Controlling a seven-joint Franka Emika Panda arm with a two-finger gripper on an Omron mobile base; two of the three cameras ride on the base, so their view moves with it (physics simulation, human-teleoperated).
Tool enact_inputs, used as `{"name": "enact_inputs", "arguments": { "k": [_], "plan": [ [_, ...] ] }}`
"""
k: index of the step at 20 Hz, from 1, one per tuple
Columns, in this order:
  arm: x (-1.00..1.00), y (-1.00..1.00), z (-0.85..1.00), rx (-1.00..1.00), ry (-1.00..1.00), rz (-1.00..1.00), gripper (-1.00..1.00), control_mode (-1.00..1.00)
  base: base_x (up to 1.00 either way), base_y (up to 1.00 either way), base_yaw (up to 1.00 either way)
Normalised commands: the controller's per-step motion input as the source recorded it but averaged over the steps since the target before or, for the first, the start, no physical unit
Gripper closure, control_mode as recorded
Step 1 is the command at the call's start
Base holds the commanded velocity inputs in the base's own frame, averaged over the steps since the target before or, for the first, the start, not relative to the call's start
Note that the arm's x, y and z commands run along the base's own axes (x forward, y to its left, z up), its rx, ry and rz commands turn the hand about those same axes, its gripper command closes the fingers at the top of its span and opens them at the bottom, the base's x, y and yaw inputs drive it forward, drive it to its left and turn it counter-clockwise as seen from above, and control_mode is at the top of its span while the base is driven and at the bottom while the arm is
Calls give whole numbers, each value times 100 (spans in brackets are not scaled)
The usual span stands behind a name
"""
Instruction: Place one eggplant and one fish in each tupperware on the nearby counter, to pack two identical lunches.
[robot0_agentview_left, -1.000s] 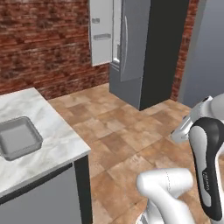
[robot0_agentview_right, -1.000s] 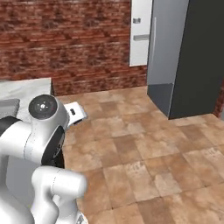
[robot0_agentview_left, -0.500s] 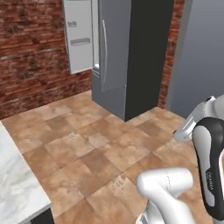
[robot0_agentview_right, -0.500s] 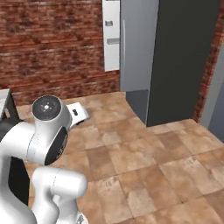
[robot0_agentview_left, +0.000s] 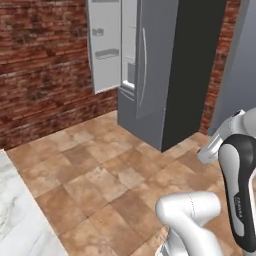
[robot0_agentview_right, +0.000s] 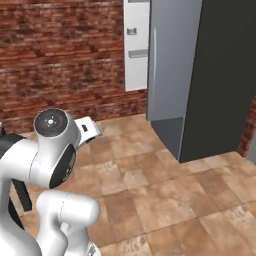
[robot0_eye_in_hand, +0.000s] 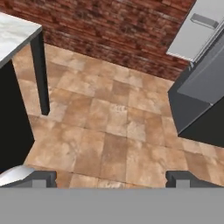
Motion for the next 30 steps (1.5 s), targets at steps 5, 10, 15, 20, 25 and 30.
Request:
{"name": "enact_inputs", "arguments": {
  "k": [5,10,15,20,25,30],
  "plan": [
    [0,0,0,0,0,0,-100,100,100,51,-4],
    [0,0,0,0,0,0,-100,100,100,58,-6],
    [0,0,0,0,0,0,-100,100,100,53,-9],
    [0,0,0,0,0,0,-100,100,100,9,-19],
    [0,0,0,0,0,0,-100,100,100,-19,25],
    [0,0,0,0,0,0,-100,100,100,-4,44]
  ]
}}
